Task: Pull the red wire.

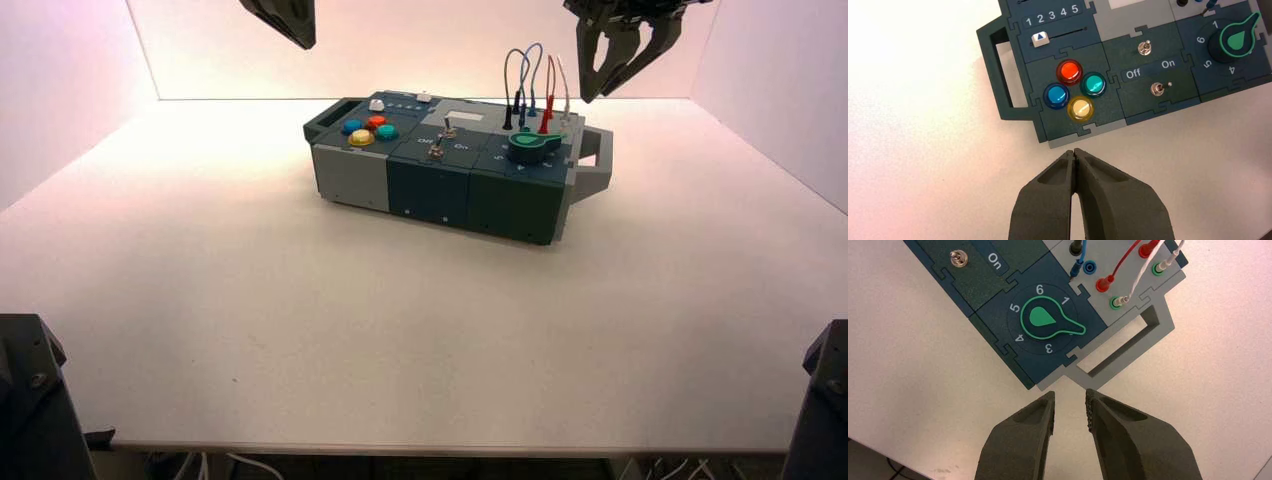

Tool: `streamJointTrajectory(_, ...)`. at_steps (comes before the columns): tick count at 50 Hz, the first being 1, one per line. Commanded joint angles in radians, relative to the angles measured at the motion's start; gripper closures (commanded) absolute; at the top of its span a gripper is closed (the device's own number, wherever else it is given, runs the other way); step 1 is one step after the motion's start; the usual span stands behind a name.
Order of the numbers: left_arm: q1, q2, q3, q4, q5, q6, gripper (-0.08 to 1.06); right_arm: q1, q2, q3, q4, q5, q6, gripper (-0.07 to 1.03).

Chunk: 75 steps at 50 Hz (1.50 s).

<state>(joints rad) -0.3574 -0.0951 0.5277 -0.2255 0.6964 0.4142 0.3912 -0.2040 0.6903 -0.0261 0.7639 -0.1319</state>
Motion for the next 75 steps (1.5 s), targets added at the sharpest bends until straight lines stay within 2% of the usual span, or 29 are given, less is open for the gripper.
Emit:
streamJointTrajectory(1, -0.006, -0.029, -0.014, 0.000, -0.008, 0.006, 1.00, 0.000, -0.009, -0.023, -0.002, -0.003, -0.002, 0.61)
streamJointTrajectory(24, -0.008, -0.038, -0.011, 0.000, -0.014, 0.006, 1.00, 0.009, -0.006, -0.031, 0.002, 0.008, -0.003, 0.61)
streamJointTrajectory(30, -0.009, -0.043, -0.002, 0.000, -0.025, 0.006, 1.00, 0.021, -0.008, -0.051, 0.003, 0.028, 0.006, 0.61)
streamJointTrajectory(33, -0.009, -0.040, -0.002, 0.000, -0.028, 0.006, 1.00, 0.020, -0.002, -0.066, 0.006, 0.028, 0.021, 0.61)
streamJointTrajectory(39, -0.008, -0.032, -0.003, 0.000, -0.028, 0.006, 1.00, 0.015, 0.018, -0.101, 0.006, 0.026, 0.118, 0.61)
streamJointTrajectory(44, -0.009, -0.028, -0.003, 0.000, -0.028, 0.006, 1.00, 0.015, 0.041, -0.124, 0.011, 0.020, 0.166, 0.61)
streamJointTrajectory(48, -0.008, -0.025, -0.006, 0.000, -0.028, 0.006, 1.00, 0.015, 0.075, -0.147, 0.029, 0.020, 0.173, 0.61)
streamJointTrajectory(55, -0.012, -0.029, -0.008, 0.000, -0.021, 0.011, 1.00, 0.015, 0.110, -0.169, 0.031, 0.020, 0.178, 0.61)
streamJointTrajectory(61, -0.048, -0.055, -0.009, 0.000, -0.011, 0.041, 1.00, 0.006, 0.156, -0.195, 0.031, 0.018, 0.190, 0.61)
streamJointTrajectory(70, -0.091, -0.100, 0.003, -0.005, -0.040, 0.055, 1.00, -0.011, 0.212, -0.222, 0.014, 0.002, 0.242, 0.61)
streamJointTrajectory(75, -0.092, -0.112, 0.015, -0.008, -0.060, 0.054, 1.00, -0.020, 0.242, -0.238, -0.006, -0.008, 0.287, 0.61)
